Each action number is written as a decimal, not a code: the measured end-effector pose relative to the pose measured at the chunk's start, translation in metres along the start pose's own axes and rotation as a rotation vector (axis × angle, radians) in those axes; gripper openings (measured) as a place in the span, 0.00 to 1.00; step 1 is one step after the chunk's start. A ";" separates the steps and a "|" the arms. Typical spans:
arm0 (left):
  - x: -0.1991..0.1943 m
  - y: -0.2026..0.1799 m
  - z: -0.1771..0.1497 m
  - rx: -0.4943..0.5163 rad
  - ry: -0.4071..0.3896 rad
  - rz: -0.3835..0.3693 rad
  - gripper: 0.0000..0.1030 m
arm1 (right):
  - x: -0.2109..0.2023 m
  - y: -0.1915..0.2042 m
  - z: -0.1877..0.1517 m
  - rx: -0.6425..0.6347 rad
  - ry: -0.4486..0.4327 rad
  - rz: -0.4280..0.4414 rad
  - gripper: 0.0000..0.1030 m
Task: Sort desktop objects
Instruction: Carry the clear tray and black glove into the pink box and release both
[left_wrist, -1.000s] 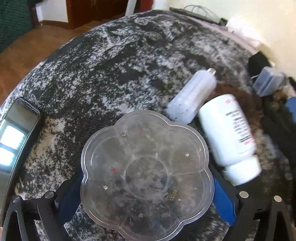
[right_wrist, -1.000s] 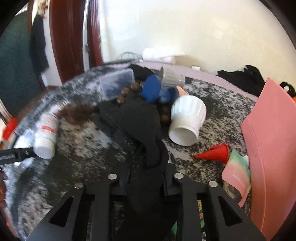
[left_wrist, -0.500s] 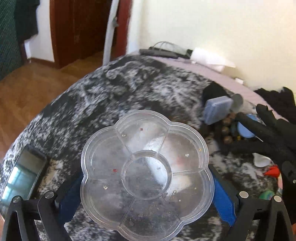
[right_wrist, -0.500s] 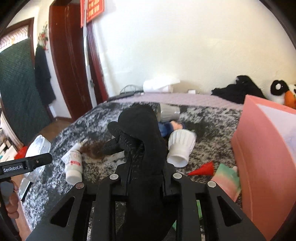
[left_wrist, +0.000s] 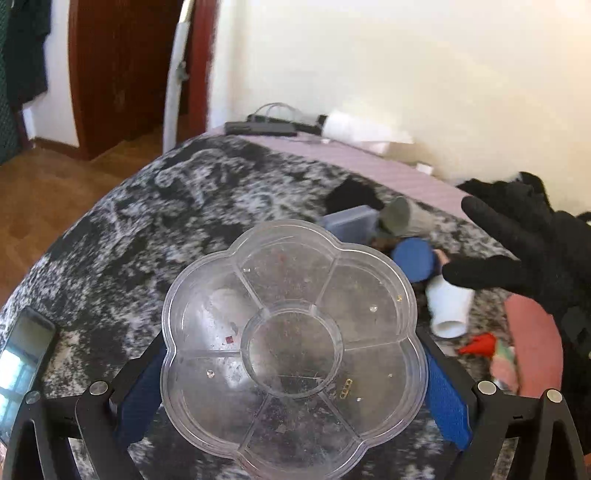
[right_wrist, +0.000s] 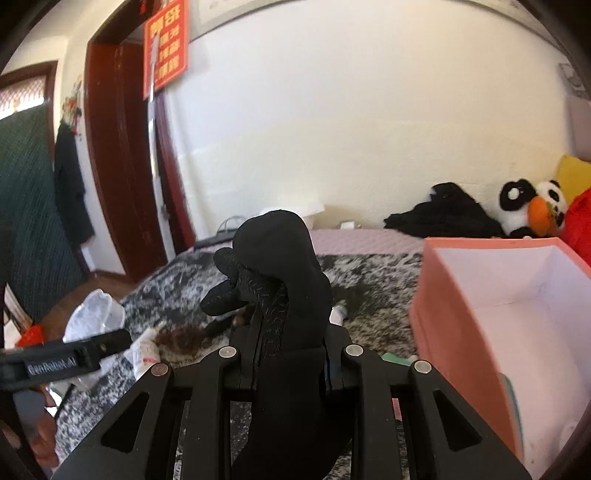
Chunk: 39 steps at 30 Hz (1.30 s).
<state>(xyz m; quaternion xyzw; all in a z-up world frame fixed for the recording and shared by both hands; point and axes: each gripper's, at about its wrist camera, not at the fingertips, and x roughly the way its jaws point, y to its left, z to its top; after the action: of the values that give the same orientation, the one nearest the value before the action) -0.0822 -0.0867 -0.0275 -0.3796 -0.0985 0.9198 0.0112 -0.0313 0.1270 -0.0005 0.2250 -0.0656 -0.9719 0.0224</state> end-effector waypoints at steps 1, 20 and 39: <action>-0.003 -0.005 0.000 0.004 -0.003 -0.005 0.95 | -0.005 -0.003 0.002 0.011 -0.005 -0.003 0.24; -0.023 -0.191 -0.036 0.185 -0.013 -0.242 0.95 | -0.088 -0.142 0.016 0.116 -0.056 -0.232 0.24; -0.028 -0.336 -0.098 0.387 0.045 -0.393 0.95 | -0.132 -0.303 -0.029 0.295 0.025 -0.479 0.35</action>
<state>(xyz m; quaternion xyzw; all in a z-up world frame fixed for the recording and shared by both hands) -0.0113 0.2575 -0.0121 -0.3643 0.0076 0.8931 0.2639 0.0956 0.4329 -0.0107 0.2470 -0.1512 -0.9265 -0.2404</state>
